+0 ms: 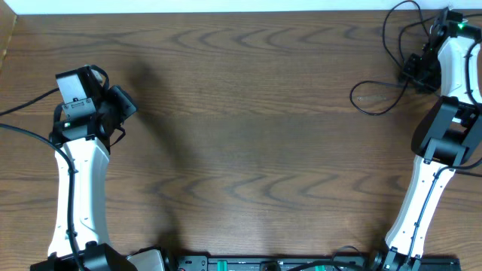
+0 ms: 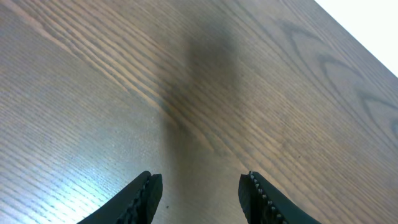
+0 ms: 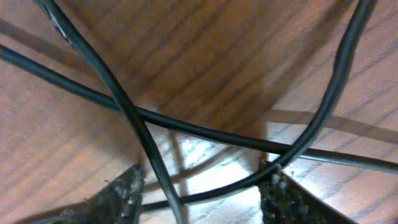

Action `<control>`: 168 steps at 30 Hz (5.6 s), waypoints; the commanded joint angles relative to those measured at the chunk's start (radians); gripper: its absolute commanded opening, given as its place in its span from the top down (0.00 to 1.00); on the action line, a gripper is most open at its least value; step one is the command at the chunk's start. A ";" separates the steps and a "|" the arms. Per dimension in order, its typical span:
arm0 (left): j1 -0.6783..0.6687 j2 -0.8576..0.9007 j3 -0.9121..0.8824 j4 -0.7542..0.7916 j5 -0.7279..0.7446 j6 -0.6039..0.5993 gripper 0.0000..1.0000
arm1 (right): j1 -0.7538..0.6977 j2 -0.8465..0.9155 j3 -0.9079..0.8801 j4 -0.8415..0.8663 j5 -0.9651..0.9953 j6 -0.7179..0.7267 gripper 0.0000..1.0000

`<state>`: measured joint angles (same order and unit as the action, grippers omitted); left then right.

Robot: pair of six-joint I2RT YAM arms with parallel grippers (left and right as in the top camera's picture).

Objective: Untangle cables

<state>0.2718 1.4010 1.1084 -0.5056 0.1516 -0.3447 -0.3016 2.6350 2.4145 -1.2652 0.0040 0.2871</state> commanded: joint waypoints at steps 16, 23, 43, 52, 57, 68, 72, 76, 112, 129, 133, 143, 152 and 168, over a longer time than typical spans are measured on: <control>-0.003 0.010 0.021 -0.010 -0.002 -0.013 0.53 | -0.138 -0.292 0.120 -0.077 -0.010 -0.069 0.99; -0.003 0.010 0.021 -0.010 -0.002 -0.013 0.53 | -0.309 -0.507 0.120 -0.074 0.032 -0.109 0.99; -0.003 0.010 0.021 -0.010 -0.002 -0.013 0.53 | -0.406 -0.415 0.053 -0.127 -0.225 -0.235 0.01; -0.003 0.010 0.015 -0.018 -0.003 -0.012 0.03 | -0.204 -0.528 0.053 -0.259 -0.389 -0.357 0.01; -0.003 0.010 0.015 -0.018 -0.003 -0.012 0.03 | -0.060 -0.637 0.053 -0.325 -0.385 -0.470 0.01; -0.003 0.010 0.015 -0.017 -0.003 -0.012 0.03 | 0.151 -0.898 0.053 -0.431 -0.347 -0.468 0.01; -0.003 0.010 0.015 -0.018 -0.003 -0.012 0.03 | 0.159 -0.936 0.053 -0.431 -0.347 -0.468 0.01; -0.003 0.010 0.015 -0.018 -0.003 -0.012 0.02 | 0.158 -0.943 0.052 -0.433 -0.346 -0.468 0.01; -0.003 0.010 0.015 -0.017 -0.003 -0.012 0.02 | 0.335 -1.343 -0.805 0.453 -0.264 -0.644 0.01; -0.003 0.010 0.015 -0.018 -0.003 -0.012 0.02 | 0.349 -2.173 -2.043 1.331 -0.257 -0.644 0.01; -0.003 0.010 0.015 -0.017 -0.003 -0.012 0.02 | 0.349 -2.327 -2.177 1.384 -0.257 -0.644 0.01; -0.003 0.010 0.015 -0.018 -0.003 -0.012 0.02 | 0.349 -2.574 -2.379 1.411 -0.272 -0.643 0.01; -0.003 0.010 0.015 -0.018 -0.003 -0.013 0.02 | 0.350 -2.630 -2.409 1.336 -0.280 -0.640 0.01; -0.003 0.010 0.015 -0.017 -0.003 -0.012 0.02 | 0.349 -2.629 -2.409 1.213 -0.294 -0.542 0.01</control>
<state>0.2710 1.4048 1.1084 -0.5209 0.1516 -0.3626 0.0399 0.0113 0.0071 -0.0475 -0.2810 -0.2825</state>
